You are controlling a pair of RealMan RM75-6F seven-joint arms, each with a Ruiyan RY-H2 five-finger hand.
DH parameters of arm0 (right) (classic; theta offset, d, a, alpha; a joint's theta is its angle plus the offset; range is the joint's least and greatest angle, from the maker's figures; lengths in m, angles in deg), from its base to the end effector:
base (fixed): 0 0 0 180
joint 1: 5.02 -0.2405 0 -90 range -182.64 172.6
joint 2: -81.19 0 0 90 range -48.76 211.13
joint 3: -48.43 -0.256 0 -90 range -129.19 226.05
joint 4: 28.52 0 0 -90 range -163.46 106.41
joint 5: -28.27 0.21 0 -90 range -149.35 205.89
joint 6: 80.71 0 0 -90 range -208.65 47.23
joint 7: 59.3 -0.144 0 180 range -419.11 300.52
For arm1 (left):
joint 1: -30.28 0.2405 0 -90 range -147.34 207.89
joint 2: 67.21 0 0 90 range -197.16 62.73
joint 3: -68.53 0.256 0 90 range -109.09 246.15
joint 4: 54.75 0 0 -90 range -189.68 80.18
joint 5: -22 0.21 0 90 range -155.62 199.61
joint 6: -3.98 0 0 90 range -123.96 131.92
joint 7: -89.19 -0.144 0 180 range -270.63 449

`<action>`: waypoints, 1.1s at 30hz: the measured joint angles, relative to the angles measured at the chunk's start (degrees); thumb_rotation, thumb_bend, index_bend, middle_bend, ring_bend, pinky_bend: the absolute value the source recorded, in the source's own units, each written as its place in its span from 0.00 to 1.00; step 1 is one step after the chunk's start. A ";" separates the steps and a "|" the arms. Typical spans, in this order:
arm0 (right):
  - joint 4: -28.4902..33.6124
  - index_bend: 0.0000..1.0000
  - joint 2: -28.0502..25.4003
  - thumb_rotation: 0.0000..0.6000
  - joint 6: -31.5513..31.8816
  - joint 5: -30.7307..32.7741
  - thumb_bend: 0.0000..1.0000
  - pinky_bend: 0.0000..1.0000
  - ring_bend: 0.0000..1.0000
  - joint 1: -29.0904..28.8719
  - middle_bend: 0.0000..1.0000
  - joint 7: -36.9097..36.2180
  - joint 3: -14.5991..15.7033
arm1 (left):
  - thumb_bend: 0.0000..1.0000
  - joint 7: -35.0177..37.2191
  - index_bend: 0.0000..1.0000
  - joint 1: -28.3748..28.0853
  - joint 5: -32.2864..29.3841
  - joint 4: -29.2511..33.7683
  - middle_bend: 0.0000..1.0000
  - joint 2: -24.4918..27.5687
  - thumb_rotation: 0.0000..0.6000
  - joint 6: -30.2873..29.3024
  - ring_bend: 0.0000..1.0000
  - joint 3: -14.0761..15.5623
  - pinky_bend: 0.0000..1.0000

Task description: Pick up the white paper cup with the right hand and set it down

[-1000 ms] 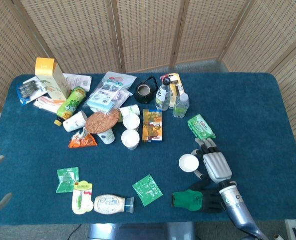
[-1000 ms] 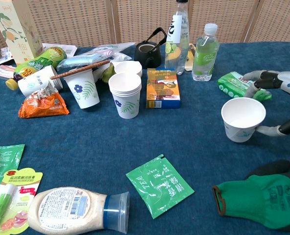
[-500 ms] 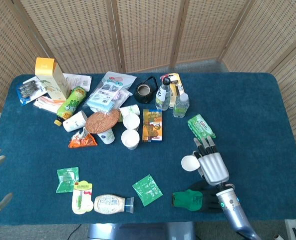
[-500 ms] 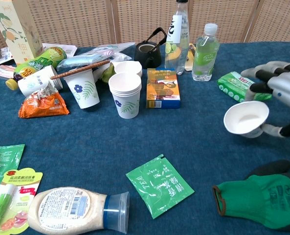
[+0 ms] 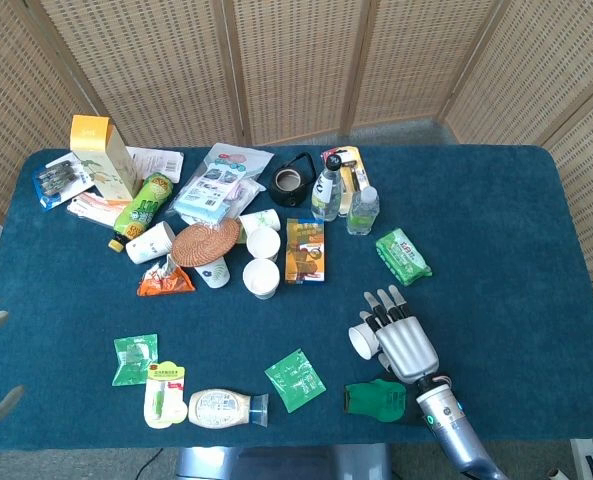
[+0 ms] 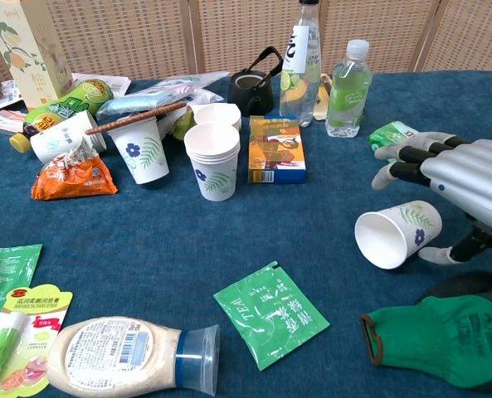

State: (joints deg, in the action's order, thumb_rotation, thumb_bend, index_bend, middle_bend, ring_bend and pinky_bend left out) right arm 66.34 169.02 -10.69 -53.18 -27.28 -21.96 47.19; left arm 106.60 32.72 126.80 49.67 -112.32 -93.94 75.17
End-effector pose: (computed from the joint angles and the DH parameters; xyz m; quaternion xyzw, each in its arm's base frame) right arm -0.1912 -0.2289 -0.0067 0.7635 -0.2845 0.3345 0.4736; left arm -0.2616 0.1057 0.2283 -0.6061 -0.4209 -0.4726 0.4819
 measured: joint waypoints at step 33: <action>-3.46 0.35 -7.03 1.00 -11.89 4.27 0.26 0.00 0.00 -6.26 0.00 -8.09 -0.30 | 0.33 -1.29 0.00 -0.10 0.04 0.46 0.00 -0.32 1.00 0.67 0.00 0.11 0.00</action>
State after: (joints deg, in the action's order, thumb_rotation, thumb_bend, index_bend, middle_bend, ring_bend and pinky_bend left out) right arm 62.87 161.99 -22.58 -48.91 -33.54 -30.05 46.89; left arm 105.31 32.62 126.84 50.12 -112.64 -93.27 75.28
